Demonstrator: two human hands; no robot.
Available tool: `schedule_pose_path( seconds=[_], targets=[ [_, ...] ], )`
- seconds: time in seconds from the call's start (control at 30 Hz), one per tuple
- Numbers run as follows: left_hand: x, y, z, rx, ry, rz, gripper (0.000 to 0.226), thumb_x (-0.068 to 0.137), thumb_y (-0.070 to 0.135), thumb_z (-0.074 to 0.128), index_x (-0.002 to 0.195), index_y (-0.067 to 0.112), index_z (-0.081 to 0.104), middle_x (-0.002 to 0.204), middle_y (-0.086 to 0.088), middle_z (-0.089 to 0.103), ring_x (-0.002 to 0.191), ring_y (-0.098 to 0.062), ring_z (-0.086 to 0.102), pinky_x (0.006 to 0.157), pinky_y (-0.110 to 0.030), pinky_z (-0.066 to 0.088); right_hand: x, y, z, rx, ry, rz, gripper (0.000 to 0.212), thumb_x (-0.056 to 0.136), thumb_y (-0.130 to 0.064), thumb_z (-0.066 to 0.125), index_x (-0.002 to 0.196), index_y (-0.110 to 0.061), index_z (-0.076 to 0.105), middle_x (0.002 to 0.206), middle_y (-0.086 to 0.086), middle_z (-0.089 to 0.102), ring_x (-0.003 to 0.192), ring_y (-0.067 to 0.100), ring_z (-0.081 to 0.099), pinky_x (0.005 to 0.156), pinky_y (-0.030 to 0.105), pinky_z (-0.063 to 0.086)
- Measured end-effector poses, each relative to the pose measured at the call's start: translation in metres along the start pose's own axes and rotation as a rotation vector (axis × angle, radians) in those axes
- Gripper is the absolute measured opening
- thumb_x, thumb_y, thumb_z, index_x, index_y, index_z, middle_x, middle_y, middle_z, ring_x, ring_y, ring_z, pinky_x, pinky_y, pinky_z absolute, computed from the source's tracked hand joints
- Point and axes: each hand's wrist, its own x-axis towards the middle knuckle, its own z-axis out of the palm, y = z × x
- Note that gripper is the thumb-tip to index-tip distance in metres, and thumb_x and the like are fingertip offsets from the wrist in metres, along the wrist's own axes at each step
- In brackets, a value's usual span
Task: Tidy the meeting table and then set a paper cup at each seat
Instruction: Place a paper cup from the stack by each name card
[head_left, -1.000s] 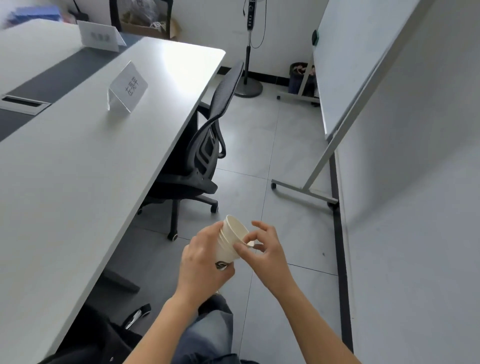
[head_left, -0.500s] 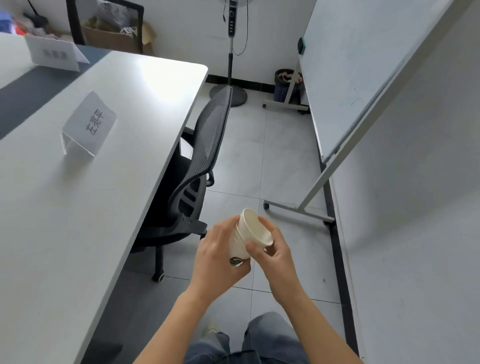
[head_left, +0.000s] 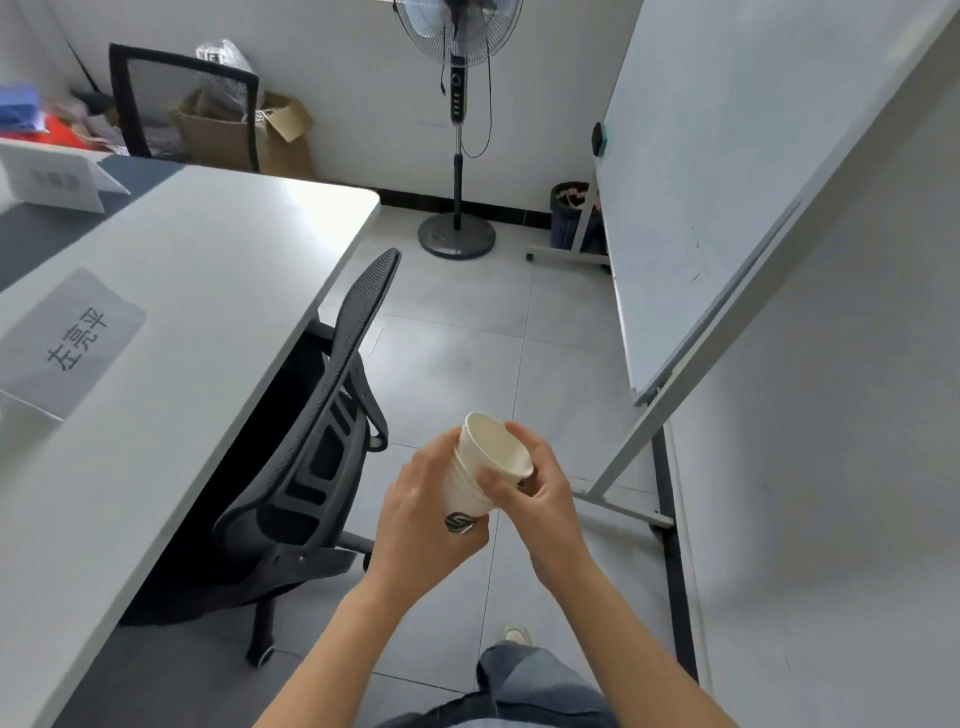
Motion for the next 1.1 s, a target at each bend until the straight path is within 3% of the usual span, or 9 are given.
schedule_pose_path(
  seconds=[0.13,0.23,0.43,0.57,0.67,0.73,0.83,0.97,1.1],
  targets=[
    [0.041,0.021,0.042,-0.041,0.01,-0.052,0.077,0.06,0.038,0.061,0.128,0.036,0.026,0.111,0.015,0.047,0.096,-0.013,0.055,0.081,-0.037,0.052,0.044,-0.019,-0.046,-0.027,0.001,-0.007,0.052,0.063,-0.029,0.071,0.108,-0.041,0.048,0.111,-0.006,0.059,0.094,0.004,0.06,0.067,0.011,0.05],
    [0.062,0.029,0.067,-0.008,-0.003,-0.058,0.077,0.062,0.033,0.065,0.129,0.033,0.027,0.11,0.011,0.049,0.094,-0.017,0.057,0.078,-0.04,0.053,0.065,-0.021,-0.073,-0.016,0.006,0.011,0.05,0.062,-0.03,0.07,0.106,-0.042,0.048,0.111,-0.003,0.059,0.092,0.005,0.06,0.066,0.012,0.049],
    [0.083,0.027,0.088,0.061,-0.006,-0.148,0.077,0.059,0.042,0.054,0.129,0.034,0.022,0.104,0.009,0.049,0.091,-0.02,0.058,0.076,-0.042,0.053,0.106,-0.024,-0.094,0.012,-0.007,0.023,0.051,0.063,-0.029,0.067,0.11,-0.038,0.046,0.104,-0.007,0.058,0.076,-0.01,0.061,0.06,0.009,0.048],
    [0.106,0.022,0.086,0.067,0.036,-0.229,0.085,0.06,0.04,0.057,0.135,0.031,0.02,0.108,0.011,0.046,0.095,-0.016,0.052,0.08,-0.037,0.05,0.137,-0.037,-0.1,0.06,0.063,-0.035,0.053,0.065,-0.028,0.065,0.111,-0.041,0.043,0.108,-0.002,0.056,0.09,0.005,0.058,0.062,0.01,0.049],
    [0.135,0.015,0.08,-0.001,0.092,-0.326,0.093,0.066,0.025,0.068,0.144,0.021,0.016,0.122,0.004,0.044,0.107,-0.015,0.046,0.088,-0.032,0.044,0.168,-0.052,-0.103,0.102,0.139,-0.097,0.064,0.059,-0.033,0.068,0.115,-0.04,0.038,0.103,0.001,0.053,0.088,0.009,0.057,0.061,0.008,0.049],
    [0.157,0.009,0.072,-0.054,0.164,-0.359,0.095,0.069,0.012,0.073,0.144,0.021,0.015,0.134,-0.002,0.043,0.115,-0.018,0.045,0.091,-0.03,0.042,0.191,-0.064,-0.1,0.111,0.168,-0.139,0.071,0.051,-0.041,0.066,0.115,-0.039,0.037,0.099,-0.001,0.052,0.087,0.01,0.056,0.06,0.007,0.048],
    [0.195,0.0,0.046,-0.073,0.361,-0.352,0.093,0.068,0.005,0.075,0.142,0.02,0.021,0.138,-0.004,0.042,0.116,-0.016,0.045,0.09,-0.027,0.04,0.226,-0.076,-0.086,0.105,0.154,-0.181,0.057,0.057,-0.029,0.067,0.105,-0.045,0.041,0.101,-0.001,0.05,0.091,0.015,0.055,0.059,0.008,0.049],
    [0.242,-0.015,-0.01,-0.138,0.683,-0.388,0.081,0.07,0.003,0.073,0.136,0.019,0.028,0.123,0.009,0.042,0.105,-0.008,0.044,0.084,-0.022,0.039,0.273,-0.082,-0.052,0.043,0.068,-0.218,0.052,0.062,-0.022,0.064,0.101,-0.048,0.042,0.109,0.0,0.049,0.096,0.016,0.054,0.062,0.01,0.05],
    [0.268,-0.057,-0.062,-0.112,0.939,-0.486,0.075,0.073,0.004,0.071,0.134,0.009,0.029,0.131,-0.007,0.042,0.112,-0.019,0.045,0.088,-0.027,0.039,0.321,-0.088,-0.005,-0.049,-0.028,-0.242,0.059,0.052,-0.041,0.066,0.103,-0.052,0.04,0.119,-0.002,0.047,0.107,0.016,0.052,0.072,0.015,0.054]
  ],
)
